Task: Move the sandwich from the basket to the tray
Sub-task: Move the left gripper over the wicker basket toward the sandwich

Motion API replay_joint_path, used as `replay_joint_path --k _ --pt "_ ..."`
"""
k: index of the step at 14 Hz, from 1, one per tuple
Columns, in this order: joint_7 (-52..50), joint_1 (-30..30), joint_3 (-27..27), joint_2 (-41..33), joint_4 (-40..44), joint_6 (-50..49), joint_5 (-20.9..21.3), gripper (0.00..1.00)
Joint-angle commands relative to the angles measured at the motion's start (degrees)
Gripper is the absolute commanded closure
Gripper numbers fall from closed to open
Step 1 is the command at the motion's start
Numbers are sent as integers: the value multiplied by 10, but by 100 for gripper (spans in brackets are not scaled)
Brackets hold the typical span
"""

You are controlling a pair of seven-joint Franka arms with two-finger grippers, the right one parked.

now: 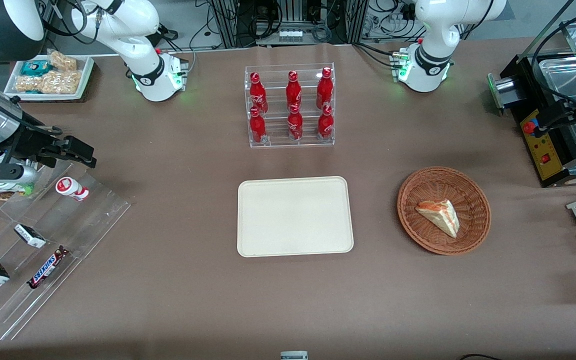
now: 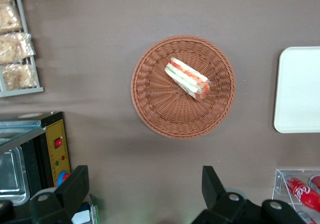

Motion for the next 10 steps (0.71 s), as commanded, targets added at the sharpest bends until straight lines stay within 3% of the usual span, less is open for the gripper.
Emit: replay_joint_path --k 1,5,8,10 --pt "-51 2 -4 2 5 -1 9 0" --pt "-69 2 -4 22 -55 48 9 0" --pt "-161 -3 -6 37 -173 201 10 0" --pt "-284 -21 -7 51 -241 301 7 0"
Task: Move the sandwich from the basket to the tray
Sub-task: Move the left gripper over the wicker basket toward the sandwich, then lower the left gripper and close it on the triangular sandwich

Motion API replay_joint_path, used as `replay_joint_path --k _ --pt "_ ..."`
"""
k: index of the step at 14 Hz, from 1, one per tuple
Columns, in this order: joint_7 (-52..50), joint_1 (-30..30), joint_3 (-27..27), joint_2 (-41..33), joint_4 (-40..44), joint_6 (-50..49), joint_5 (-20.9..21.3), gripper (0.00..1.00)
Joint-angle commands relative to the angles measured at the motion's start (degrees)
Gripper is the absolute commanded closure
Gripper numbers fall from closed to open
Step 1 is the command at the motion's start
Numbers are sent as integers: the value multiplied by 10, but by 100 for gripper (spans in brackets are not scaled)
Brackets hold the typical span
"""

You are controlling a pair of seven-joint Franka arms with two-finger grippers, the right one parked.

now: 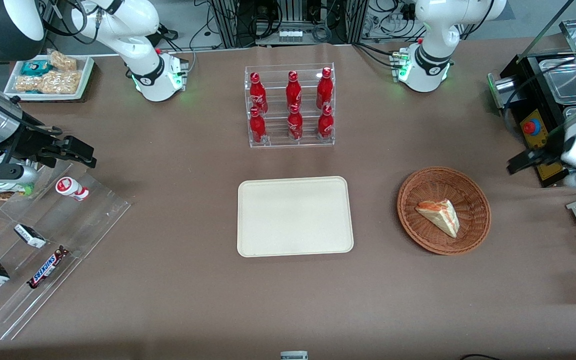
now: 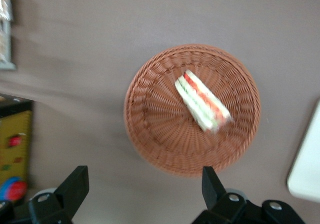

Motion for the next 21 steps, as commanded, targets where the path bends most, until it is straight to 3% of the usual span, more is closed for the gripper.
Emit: replay_joint_path --k 1,4,13,14,17,18,21 --pt "-167 -29 -4 14 -83 121 6 0" --pt "-288 -74 -4 71 -84 192 8 0" --pt "-297 -78 -3 176 -87 285 7 0" --pt "-304 -78 -4 179 -87 288 5 10" --pt "-318 -77 -4 190 -81 288 -3 89" --pt "-327 -78 -4 192 -74 287 -3 98" --pt "-328 -90 -4 184 -44 244 10 100"
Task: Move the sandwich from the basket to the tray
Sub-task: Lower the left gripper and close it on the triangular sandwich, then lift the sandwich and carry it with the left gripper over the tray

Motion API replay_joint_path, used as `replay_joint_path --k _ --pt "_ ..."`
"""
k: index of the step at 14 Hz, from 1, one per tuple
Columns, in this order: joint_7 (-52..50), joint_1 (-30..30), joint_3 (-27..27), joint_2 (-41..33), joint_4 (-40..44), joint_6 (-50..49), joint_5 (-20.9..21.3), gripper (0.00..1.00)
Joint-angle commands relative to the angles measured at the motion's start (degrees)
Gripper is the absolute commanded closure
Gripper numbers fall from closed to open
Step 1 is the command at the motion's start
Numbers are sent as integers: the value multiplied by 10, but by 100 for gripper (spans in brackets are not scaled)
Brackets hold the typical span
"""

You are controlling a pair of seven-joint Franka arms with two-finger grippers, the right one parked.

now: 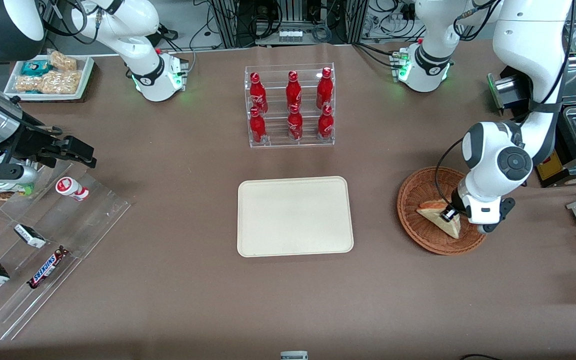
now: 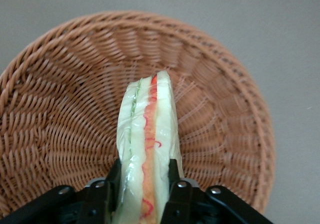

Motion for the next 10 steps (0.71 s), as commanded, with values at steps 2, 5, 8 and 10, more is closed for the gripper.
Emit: replay_joint_path --k 2,5,8,10 --pt "6 -28 0 -25 80 -142 39 100" --pt "5 -107 -12 -21 225 -312 49 100" --pt "12 -217 -13 24 266 -309 74 100" --pt "12 -273 -13 51 270 -246 85 100"
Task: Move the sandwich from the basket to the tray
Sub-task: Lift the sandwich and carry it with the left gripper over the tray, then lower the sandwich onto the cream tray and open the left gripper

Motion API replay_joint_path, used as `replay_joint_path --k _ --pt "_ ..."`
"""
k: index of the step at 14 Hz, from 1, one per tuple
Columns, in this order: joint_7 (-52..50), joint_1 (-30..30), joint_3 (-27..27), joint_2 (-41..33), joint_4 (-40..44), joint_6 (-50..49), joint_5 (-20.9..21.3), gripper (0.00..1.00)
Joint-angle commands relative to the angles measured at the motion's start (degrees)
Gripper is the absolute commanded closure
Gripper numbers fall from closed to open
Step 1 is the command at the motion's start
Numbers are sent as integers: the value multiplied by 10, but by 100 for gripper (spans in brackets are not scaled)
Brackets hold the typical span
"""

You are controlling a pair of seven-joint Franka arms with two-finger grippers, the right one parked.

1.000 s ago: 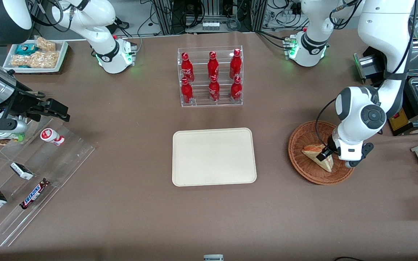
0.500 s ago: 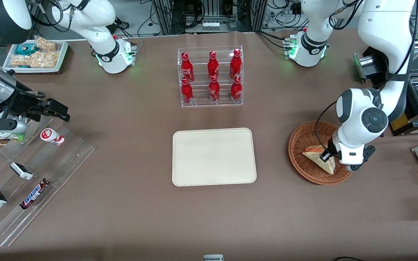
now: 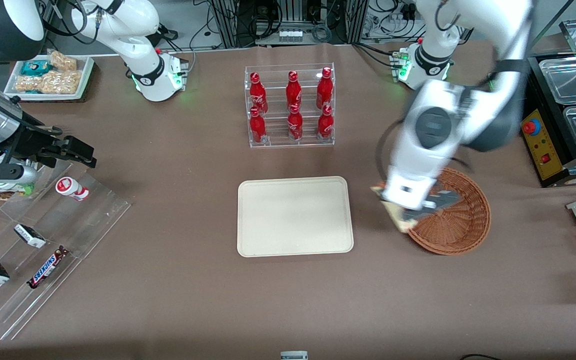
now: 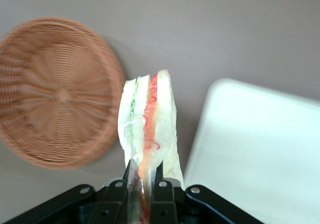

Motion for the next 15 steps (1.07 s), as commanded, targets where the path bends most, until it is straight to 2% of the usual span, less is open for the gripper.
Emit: replay_joint_path --k 1,3,6,9,10,11,12,15 --pt "13 -51 8 67 24 81 16 100" --pt "40 -85 2 109 38 132 14 100" --pt "40 -116 3 187 94 159 22 99" --pt "39 -138 4 237 124 171 54 97" --pt "40 -138 3 237 121 170 53 82" --pt "43 -136 4 236 122 170 53 29" --pt "41 -134 4 236 123 170 54 1" --pt "37 -129 8 215 126 168 51 0"
